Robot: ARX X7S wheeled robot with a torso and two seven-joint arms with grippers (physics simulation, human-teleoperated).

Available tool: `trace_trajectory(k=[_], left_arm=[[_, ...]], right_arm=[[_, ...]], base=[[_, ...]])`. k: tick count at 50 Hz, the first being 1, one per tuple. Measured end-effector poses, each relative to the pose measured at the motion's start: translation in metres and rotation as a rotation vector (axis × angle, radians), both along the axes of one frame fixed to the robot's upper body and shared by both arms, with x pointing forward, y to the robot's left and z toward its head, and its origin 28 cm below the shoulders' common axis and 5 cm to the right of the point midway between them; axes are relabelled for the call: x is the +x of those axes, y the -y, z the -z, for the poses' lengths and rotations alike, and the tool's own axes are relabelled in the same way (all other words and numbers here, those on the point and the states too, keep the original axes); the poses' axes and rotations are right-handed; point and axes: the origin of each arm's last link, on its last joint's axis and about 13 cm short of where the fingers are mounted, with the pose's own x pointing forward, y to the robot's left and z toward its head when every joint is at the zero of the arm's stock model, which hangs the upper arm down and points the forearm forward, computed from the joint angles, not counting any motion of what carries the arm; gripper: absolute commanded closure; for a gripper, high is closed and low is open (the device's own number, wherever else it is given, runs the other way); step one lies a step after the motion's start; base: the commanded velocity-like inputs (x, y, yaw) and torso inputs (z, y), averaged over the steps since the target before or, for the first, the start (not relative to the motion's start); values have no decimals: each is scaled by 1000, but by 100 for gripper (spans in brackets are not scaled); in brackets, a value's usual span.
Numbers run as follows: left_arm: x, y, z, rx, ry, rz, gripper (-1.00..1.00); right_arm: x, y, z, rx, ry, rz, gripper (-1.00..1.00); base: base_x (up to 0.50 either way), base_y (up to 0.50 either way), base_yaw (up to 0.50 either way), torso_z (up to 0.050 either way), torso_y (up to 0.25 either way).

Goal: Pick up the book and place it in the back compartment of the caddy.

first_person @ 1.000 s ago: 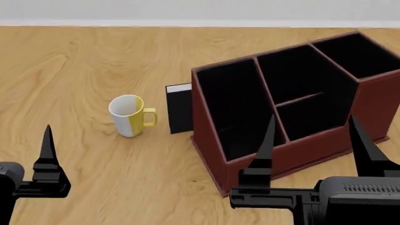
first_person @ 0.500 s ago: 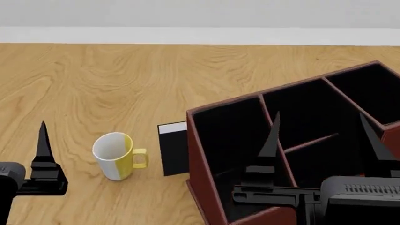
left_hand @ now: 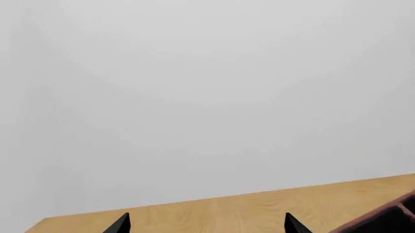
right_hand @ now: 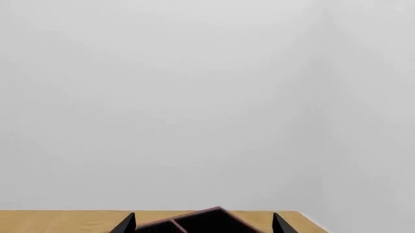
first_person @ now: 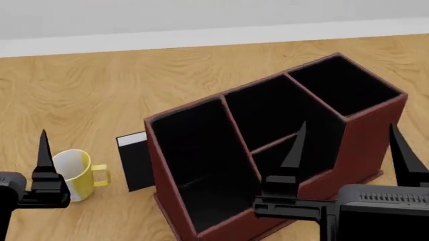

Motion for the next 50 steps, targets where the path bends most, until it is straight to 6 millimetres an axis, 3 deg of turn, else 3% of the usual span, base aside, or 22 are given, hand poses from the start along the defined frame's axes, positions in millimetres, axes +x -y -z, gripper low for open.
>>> trace_trajectory(k=[24,39,50], left_arm=[[-1,-4,-3,-40,0,-20,-100],[-5,-8,-9,-41,19,-37,-100],[-18,-26,-26,-58,61,-86,-100]], right_arm=[[-4,1,-2,9,16,-11,-100],[-7,4,-6,27,24,18,-100],[-21,14,-17,24,68,59,-100]], base=[[0,0,-500,0,0],[0,0,-21,0,0],[172,-51,0,0,0]])
